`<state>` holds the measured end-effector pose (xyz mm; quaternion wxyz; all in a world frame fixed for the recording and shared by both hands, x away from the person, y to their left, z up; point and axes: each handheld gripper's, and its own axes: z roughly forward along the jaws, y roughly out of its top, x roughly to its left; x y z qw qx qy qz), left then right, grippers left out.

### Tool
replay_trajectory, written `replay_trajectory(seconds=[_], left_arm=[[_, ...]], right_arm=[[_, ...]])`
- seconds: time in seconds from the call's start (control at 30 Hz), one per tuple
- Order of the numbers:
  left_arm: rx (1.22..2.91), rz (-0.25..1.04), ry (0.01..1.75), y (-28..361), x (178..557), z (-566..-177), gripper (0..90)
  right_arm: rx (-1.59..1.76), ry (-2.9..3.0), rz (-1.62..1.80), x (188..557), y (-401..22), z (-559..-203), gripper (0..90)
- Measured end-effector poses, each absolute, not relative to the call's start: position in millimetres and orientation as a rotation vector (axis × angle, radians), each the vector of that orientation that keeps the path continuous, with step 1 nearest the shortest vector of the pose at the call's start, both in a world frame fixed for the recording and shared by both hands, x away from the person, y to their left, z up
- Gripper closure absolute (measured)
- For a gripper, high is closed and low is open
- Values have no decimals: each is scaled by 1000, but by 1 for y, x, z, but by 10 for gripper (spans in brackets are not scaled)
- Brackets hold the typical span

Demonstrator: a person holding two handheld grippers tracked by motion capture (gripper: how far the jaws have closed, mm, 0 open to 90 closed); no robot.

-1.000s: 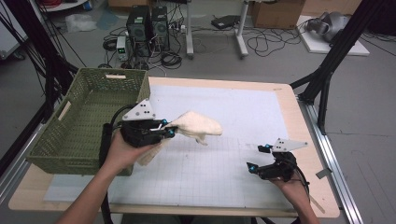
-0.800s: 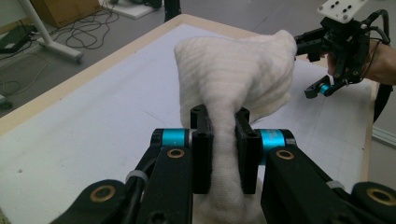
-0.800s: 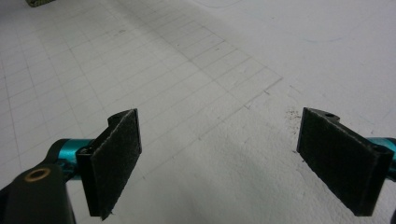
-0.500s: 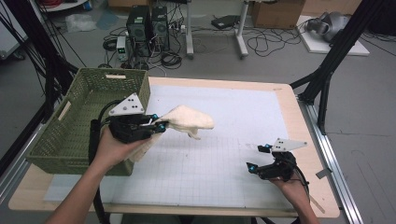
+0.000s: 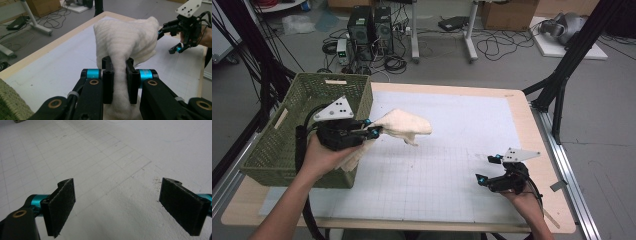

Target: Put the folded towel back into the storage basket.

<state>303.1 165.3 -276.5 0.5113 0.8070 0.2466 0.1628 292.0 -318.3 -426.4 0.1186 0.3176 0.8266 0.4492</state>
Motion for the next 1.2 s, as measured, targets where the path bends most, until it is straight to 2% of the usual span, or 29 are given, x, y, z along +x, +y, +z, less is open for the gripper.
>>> replay_trajectory(seconds=[0.77,1.2], left_arm=[[1899,449,674,203,313,-273,802],[1855,513,780,235,320,-277,802]], right_arm=[[930,2425,1309,293,-318,-427,130],[926,2432,1304,294,-317,-428,130]])
